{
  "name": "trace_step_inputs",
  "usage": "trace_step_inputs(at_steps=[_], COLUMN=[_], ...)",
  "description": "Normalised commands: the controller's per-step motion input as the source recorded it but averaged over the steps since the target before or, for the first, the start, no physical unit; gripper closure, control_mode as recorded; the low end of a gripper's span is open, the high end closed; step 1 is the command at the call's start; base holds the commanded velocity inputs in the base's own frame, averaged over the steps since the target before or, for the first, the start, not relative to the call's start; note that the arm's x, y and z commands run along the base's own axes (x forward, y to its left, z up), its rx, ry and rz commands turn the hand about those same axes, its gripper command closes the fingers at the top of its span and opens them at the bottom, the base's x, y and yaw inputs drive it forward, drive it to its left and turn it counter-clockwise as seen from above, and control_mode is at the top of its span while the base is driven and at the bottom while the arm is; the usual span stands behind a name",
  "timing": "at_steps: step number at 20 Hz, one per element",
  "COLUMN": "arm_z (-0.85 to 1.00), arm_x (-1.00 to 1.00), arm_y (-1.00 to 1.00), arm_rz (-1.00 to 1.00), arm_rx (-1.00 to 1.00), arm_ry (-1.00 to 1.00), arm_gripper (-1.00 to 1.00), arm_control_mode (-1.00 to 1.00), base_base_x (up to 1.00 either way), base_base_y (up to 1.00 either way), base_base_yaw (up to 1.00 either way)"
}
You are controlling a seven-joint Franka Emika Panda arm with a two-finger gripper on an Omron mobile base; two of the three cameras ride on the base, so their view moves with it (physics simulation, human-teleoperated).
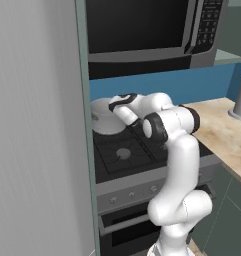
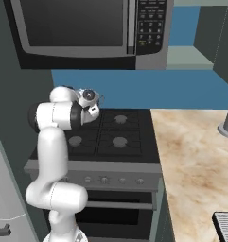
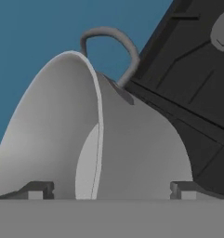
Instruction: Move the pot and pan from the stove into the sink.
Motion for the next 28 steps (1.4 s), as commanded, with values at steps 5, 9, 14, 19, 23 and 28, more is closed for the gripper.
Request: trace_step_inputs(at_steps=[5,9,14,19,23,28], arm_z=[-0.24,-0.08,0.0,0.21,0.42,0.56], arm_x=[0.31,0.11,0.0,-0.01,-0.22,-0.35], arm_y=[0.04,0.02,0.0,-0.02,-0.08,-0.13], arm_rz=[0.0,0.0,0.0,0.0,-0.01,-0.01], arm_rx=[-0.03,-0.02,0.0,0.03,0.01,0.0], arm_ry=[0.02,0.01,0.0,0.0,0.01,0.03], arm_gripper=[-1.0,1.0,1.0,1.0,1.0,1.0], arm_control_mode=[-1.0,-1.0,-1.0,-1.0,-1.0,-1.0], base_base_x=[0.0,0.0,0.0,0.0,0.0,0.0], base_base_y=[0.0,0.0,0.0,0.0,0.0,0.0], base_base_yaw=[0.0,0.0,0.0,0.0,0.0,0.0])
